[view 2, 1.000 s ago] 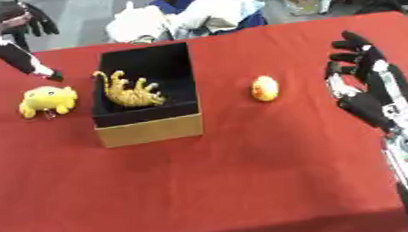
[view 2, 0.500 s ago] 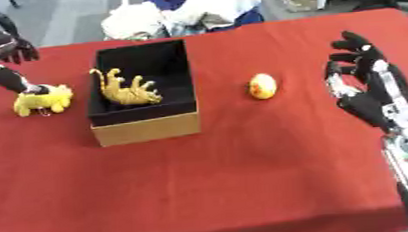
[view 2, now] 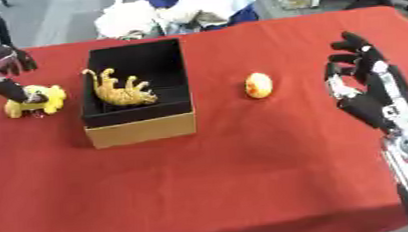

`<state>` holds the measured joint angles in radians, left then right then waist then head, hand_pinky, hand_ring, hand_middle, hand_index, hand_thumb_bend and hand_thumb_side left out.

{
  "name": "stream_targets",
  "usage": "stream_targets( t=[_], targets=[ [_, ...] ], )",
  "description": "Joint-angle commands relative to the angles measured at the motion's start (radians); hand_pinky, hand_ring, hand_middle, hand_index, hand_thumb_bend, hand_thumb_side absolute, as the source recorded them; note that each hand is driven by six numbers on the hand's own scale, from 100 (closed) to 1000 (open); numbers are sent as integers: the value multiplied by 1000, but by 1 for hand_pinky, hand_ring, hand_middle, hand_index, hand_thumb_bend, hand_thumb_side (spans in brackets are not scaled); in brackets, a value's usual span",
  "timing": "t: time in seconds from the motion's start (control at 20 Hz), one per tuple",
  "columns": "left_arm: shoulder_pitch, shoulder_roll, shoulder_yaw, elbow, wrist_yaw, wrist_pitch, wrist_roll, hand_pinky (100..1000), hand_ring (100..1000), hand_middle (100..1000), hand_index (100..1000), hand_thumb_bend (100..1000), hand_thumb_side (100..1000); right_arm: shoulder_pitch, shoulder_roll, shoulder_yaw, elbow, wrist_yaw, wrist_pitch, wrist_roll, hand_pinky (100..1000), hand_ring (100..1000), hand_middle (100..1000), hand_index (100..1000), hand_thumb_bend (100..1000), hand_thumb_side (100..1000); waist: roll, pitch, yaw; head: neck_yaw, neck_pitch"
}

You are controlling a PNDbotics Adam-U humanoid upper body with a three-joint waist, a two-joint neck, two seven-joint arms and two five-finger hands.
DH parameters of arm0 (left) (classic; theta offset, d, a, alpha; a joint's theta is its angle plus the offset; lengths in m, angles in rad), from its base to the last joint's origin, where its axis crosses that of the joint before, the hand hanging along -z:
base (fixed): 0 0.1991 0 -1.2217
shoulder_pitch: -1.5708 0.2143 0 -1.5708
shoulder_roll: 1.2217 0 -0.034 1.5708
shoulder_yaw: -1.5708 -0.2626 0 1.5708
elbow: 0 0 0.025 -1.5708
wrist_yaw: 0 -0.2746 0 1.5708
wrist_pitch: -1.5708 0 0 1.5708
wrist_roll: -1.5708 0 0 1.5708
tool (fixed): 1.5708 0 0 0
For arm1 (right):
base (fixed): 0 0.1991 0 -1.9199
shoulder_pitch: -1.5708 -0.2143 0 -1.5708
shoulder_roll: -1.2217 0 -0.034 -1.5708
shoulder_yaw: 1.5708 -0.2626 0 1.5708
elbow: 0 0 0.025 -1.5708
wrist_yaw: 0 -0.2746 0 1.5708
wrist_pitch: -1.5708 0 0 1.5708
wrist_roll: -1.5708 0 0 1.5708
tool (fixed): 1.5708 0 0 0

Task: Pick up objects on the table and place them in the box.

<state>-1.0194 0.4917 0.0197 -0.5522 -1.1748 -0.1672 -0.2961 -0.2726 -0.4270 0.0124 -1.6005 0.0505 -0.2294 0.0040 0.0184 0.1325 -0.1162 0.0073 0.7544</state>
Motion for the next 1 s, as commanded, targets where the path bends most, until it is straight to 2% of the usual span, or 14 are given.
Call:
stream_targets(
  t=[0.05,0.3,0.6,0.8,0.85,1.0],
  targets=[
    [-19,28,12,-4,-3,-2,-43,679,666,658,751,581,278,-12,-17,-11,-7,-8,-2,1,737,820,836,976,100,430,-2,-12,3,0,-6],
    [-12,38,14,1,-13,7,-103,691,686,683,768,607,318,-12,-15,-10,-6,-8,-3,2,737,819,836,976,100,433,-1,-11,8,-3,-6],
    [10,39,12,17,-45,18,-128,621,586,587,693,591,302,-11,-15,-11,-4,-9,-3,2,737,819,836,977,100,437,-5,-9,14,-5,-5],
    [17,37,16,4,-68,36,-62,549,497,493,601,468,137,-13,-12,-11,-3,-9,-4,3,737,819,836,977,100,442,-7,-10,17,-5,-7],
    [17,36,16,0,-73,43,-32,505,441,429,529,409,100,-13,-12,-11,-3,-9,-4,3,737,819,837,977,100,444,-7,-10,17,-6,-8],
    [18,32,19,-14,-72,61,62,429,316,289,395,356,100,-13,-12,-11,-3,-9,-4,3,738,820,837,977,100,447,-10,-10,17,-5,-9]
  ],
)
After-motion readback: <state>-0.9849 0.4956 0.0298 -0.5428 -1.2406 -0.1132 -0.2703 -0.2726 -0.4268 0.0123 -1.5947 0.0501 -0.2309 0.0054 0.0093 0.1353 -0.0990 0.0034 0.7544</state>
